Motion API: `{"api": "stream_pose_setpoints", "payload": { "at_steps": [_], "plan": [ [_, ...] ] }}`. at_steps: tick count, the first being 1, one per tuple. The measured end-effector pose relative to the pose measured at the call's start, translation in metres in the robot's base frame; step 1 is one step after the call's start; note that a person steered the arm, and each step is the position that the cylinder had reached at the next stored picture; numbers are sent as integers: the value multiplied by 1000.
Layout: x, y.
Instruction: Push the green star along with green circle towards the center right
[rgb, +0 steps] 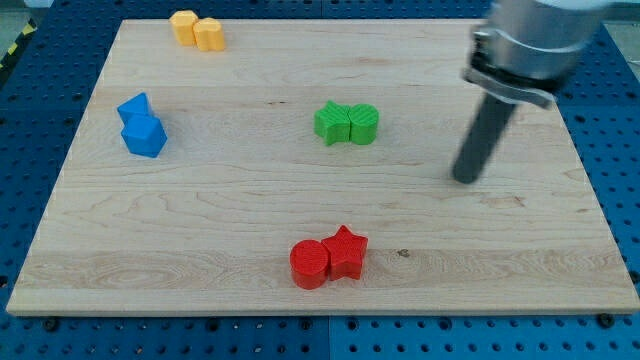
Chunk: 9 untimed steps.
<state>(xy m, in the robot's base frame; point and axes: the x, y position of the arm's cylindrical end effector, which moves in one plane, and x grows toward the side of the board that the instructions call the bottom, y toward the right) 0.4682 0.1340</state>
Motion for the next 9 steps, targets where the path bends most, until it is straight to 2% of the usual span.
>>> {"api": "stream_pose_setpoints", "payload": {
  "at_steps": [2, 3, 4, 8, 9],
  "plan": [
    [-7, -103],
    [-29, -171],
    [-57, -188],
    [-60, -72],
    [-37, -45]
  ]
}}
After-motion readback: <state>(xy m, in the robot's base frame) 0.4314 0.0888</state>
